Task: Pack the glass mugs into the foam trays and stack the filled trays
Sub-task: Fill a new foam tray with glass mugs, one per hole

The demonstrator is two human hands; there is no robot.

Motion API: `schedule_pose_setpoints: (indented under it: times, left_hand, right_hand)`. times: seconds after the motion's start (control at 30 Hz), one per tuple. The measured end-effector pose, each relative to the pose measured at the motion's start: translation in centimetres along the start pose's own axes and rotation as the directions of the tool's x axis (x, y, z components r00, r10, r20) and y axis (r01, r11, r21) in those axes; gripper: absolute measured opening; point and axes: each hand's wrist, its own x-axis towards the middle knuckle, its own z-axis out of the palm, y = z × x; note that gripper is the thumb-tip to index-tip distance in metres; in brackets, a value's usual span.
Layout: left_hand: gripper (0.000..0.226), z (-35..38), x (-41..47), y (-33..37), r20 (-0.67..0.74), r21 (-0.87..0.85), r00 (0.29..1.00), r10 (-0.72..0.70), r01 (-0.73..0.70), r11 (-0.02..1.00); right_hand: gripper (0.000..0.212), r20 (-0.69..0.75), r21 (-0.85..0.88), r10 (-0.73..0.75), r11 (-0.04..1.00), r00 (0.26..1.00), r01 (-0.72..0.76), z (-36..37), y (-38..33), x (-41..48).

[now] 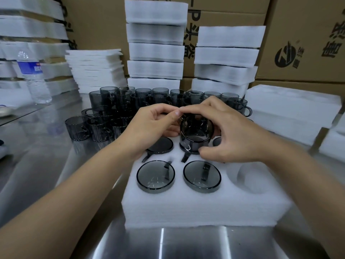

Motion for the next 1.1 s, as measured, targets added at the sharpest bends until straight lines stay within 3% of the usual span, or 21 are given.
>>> schedule_pose_setpoints:
  times: [0.17, 0.37, 0.5, 0.6, 0.73, 0.9, 1.1]
  left_hand:
    - [0.011, 0.0, -0.1, 0.1, 0.051, -0.012, 0.998, -0.024, 0.025, 1.000]
    - [0.013, -0.1, -0.1, 0.1, 0.056, -0.001, 0.997, -0.051, 0.051, 0.999]
    - [0.013, -0.2, -0.1, 0.0, 0.075, 0.048, 0.996, -0.048, 0.045, 0.998]
    - [0.013, -0.2, -0.1, -0.1, 0.094, 0.086, 0.995, -0.045, 0.037, 0.996]
    - [0.014, -0.2, -0.1, -0.1, 0.115, 0.116, 0.993, -0.038, 0.025, 0.993]
    - [0.015, -0.1, -0.2, 0.0, 0.131, 0.126, 0.991, -0.036, 0.019, 0.992]
    - [0.015, -0.1, -0.2, 0.1, 0.135, 0.139, 0.990, -0.032, 0.013, 0.990]
  right_hand:
    - [0.061, 0.016, -0.066, 0.046, 0.997, 0.999, -0.045, -0.5, 0.2, 0.0]
    - [0.051, -0.044, 0.052, 0.130, 0.990, 0.991, -0.128, -3.3, 0.2, -0.7]
    - [0.065, 0.110, 0.037, 0.192, 0.980, 0.975, -0.197, -5.6, 0.3, -1.8]
    - [0.078, 0.301, -0.017, 0.252, 0.966, 0.920, -0.259, -6.6, -0.1, -2.6]
    - [0.080, 0.438, -0.042, 0.305, 0.947, 0.846, -0.319, -7.0, -0.8, -3.2]
    - [0.069, 0.488, -0.096, 0.355, 0.930, 0.797, -0.354, -6.8, -1.8, -3.4]
    - [0.089, 0.448, -0.204, 0.424, 0.906, 0.787, -0.372, -6.8, -1.8, -4.1]
